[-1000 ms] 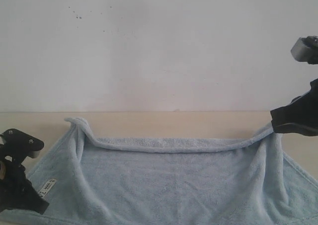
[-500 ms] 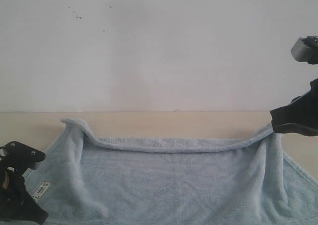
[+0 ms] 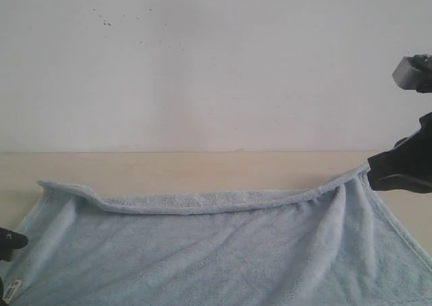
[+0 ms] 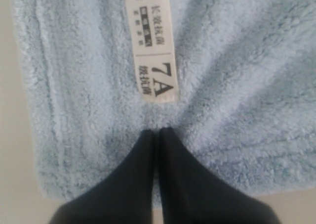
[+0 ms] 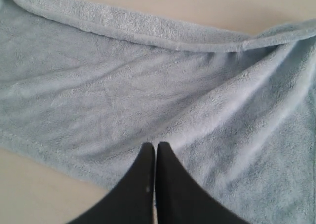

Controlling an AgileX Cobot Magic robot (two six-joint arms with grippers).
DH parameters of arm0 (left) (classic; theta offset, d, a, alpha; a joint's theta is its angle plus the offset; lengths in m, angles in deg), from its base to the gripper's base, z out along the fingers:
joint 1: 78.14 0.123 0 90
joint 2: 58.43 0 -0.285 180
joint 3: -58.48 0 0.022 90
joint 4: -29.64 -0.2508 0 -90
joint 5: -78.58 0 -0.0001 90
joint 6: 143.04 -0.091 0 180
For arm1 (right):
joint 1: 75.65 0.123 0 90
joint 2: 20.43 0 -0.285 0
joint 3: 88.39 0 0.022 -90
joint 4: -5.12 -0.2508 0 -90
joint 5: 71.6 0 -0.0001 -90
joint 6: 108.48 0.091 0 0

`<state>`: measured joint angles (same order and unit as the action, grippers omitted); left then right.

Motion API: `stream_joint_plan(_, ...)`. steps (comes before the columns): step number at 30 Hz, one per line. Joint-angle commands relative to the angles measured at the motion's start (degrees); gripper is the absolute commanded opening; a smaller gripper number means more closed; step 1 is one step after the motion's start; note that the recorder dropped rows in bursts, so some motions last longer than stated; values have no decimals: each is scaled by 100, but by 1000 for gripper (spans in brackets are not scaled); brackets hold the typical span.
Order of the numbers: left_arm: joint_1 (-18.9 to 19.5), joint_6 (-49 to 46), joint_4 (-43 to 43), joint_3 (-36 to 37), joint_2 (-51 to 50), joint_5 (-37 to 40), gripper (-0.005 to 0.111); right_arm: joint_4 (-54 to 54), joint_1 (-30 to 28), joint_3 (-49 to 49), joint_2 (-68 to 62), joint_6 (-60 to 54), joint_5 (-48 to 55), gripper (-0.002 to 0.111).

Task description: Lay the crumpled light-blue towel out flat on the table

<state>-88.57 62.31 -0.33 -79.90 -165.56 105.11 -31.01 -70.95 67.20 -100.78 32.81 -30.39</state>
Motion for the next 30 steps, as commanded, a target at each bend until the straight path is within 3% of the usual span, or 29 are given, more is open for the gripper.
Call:
stream_joint_plan(1,18,144,251,305,66,628,4,423,-14,-21,-5,54,419,0)
stream_joint_plan(7,18,144,98,305,506,589,4,2192,-14,-35,-60,1597,-213,0)
stream_joint_plan(17,18,144,36,272,597,525,4,2773,-14,-813,-1079,1920,-1191,0)
stream_joint_plan(30,18,144,23,272,597,452,4,4127,-14,-814,-2139,2765,-1889,0)
